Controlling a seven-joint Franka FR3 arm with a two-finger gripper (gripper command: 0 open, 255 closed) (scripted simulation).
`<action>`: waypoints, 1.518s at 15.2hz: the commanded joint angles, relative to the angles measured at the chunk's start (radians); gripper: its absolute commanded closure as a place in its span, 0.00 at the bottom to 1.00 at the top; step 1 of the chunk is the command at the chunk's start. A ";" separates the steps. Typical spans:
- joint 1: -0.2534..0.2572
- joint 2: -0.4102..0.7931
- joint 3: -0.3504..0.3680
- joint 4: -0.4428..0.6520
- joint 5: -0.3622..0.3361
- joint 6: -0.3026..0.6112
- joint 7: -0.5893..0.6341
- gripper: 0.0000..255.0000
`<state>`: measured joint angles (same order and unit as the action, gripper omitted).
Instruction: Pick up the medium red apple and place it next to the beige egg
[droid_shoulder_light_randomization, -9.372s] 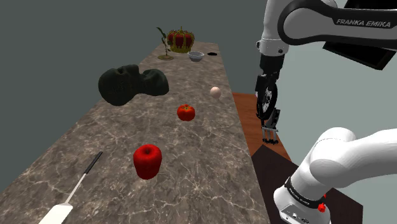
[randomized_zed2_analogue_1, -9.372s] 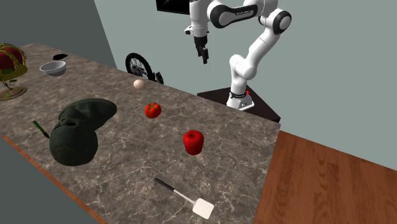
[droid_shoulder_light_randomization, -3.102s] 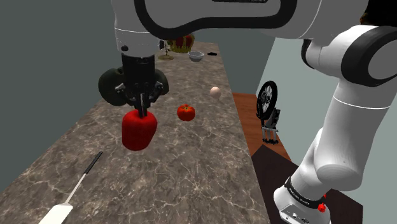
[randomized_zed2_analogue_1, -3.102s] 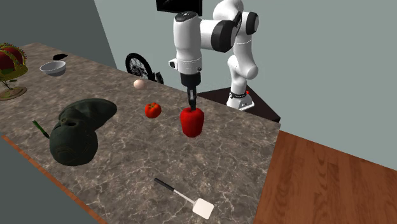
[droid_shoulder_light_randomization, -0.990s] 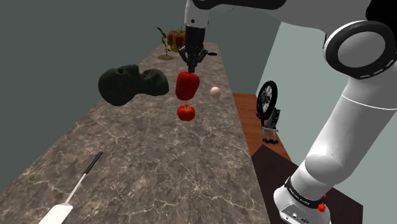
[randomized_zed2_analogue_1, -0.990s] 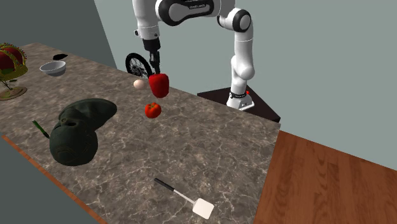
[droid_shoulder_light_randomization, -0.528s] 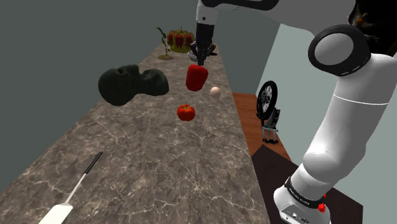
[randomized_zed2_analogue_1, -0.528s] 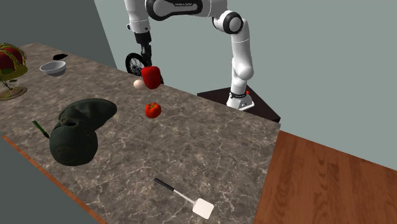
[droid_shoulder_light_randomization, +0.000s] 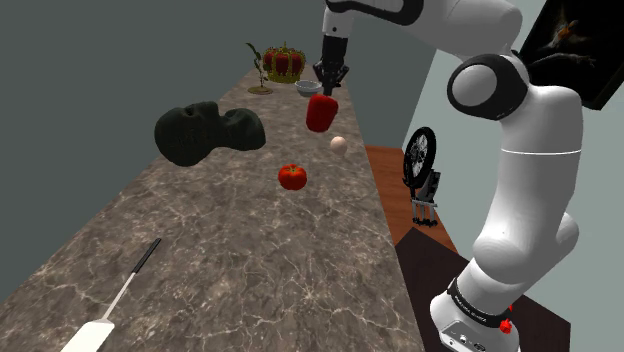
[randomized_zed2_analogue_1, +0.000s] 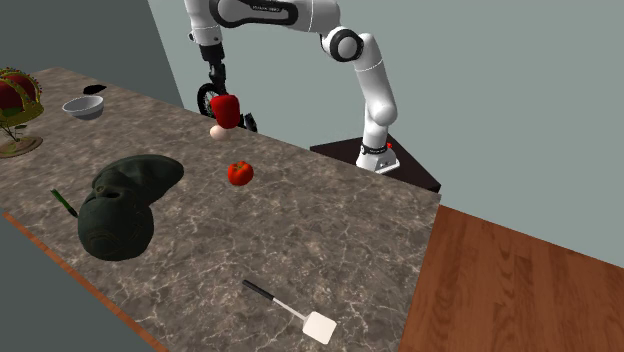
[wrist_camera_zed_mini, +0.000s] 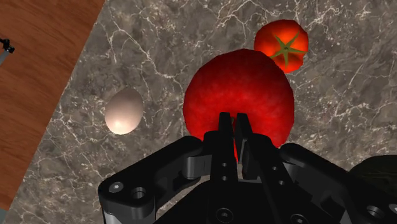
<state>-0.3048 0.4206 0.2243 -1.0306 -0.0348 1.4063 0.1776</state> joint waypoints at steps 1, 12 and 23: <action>-0.011 0.032 -0.007 0.044 -0.005 -0.012 -0.022 1.00; -0.033 -0.041 -0.007 -0.222 0.010 0.180 -0.031 1.00; -0.042 -0.059 -0.009 -0.397 0.014 0.337 -0.037 1.00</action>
<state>-0.3465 0.3641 0.2147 -1.4107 -0.0216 1.7281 0.1398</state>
